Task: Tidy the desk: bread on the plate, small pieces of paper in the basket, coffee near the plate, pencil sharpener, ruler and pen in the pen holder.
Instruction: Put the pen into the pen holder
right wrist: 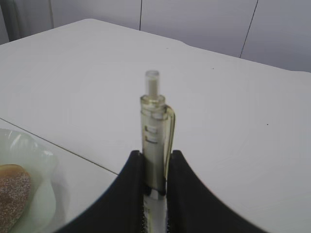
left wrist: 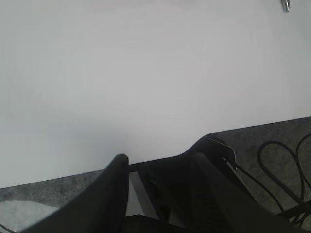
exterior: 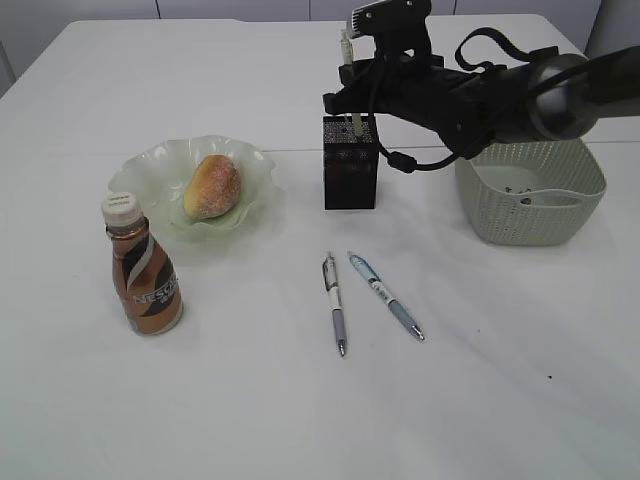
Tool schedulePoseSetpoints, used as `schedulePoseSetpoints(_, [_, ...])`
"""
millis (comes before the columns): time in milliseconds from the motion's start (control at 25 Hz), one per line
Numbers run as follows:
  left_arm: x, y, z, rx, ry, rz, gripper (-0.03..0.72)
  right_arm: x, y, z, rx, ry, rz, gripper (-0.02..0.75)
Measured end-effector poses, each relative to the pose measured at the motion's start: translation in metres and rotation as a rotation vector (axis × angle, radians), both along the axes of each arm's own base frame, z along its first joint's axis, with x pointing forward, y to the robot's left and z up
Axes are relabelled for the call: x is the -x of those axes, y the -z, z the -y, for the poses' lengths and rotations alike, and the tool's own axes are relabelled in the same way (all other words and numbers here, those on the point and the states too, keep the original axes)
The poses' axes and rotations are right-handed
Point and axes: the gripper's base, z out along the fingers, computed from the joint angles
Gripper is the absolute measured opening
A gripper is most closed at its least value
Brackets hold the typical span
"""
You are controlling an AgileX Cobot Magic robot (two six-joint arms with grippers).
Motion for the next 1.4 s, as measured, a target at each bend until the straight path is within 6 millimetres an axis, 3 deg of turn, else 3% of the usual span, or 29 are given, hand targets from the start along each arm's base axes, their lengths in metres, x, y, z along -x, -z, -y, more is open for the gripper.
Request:
schedulePoseSetpoints(440, [0.000, 0.000, 0.000, 0.000, 0.000, 0.000, 0.307, -0.003, 0.022, -0.001, 0.005, 0.004, -0.041, 0.100])
schedulePoseSetpoints(760, [0.000, 0.000, 0.000, 0.000, 0.000, 0.000, 0.307, -0.004, 0.023, -0.001, 0.004, 0.003, -0.040, 0.118])
schedulePoseSetpoints(880, [0.000, 0.000, 0.000, 0.000, 0.000, 0.000, 0.307, -0.005, 0.020, -0.002, -0.008, -0.001, -0.015, 0.162])
schedulePoseSetpoints(1120, [0.000, 0.000, 0.000, 0.000, 0.000, 0.000, 0.307, -0.006, 0.017, -0.002, -0.027, 0.000, -0.002, 0.331])
schedulePoseSetpoints(1400, [0.000, 0.000, 0.000, 0.000, 0.000, 0.000, 0.307, -0.005, 0.019, 0.000, -0.044, 0.033, -0.095, 0.363])
